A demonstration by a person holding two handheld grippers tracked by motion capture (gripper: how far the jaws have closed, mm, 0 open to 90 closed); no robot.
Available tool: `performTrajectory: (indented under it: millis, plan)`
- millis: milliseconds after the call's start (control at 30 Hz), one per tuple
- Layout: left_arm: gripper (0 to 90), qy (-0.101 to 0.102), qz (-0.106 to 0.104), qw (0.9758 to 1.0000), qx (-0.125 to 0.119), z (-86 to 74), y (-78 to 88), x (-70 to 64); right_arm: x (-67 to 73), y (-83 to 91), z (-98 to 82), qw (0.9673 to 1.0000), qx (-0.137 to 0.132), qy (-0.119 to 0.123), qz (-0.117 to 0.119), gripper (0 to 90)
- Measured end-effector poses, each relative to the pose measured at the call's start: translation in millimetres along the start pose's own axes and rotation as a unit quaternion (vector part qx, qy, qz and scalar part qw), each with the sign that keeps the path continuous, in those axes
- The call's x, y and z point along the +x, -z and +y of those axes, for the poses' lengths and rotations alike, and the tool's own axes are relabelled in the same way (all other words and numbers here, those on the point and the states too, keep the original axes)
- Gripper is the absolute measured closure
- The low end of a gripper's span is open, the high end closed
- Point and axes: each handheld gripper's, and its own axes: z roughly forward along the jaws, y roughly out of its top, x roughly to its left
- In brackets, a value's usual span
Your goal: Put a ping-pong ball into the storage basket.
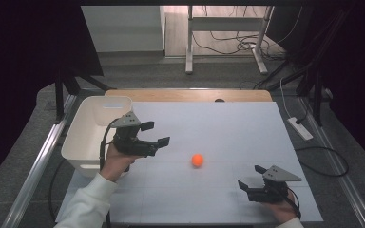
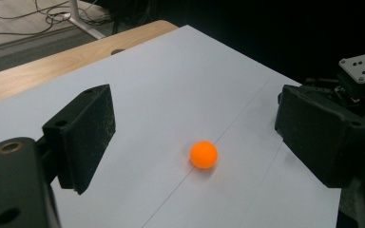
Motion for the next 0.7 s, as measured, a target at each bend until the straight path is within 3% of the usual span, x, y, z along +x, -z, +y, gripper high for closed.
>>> performTrajectory:
  millis: [433,700]
  plan:
    - [14.0,-0.004,-0.005,0.9998,0.018,-6.5,-12.0,-12.9,1.1,1.4,0.6,1.0000,-0.006,-0.001,0.000,11.9]
    - [13.9,-0.023,-0.004,0.9991,0.034,-6.5,-22.0,-26.0,3.7,5.3,2.0,0.9999,-0.013,0.000,-0.005,12.0]
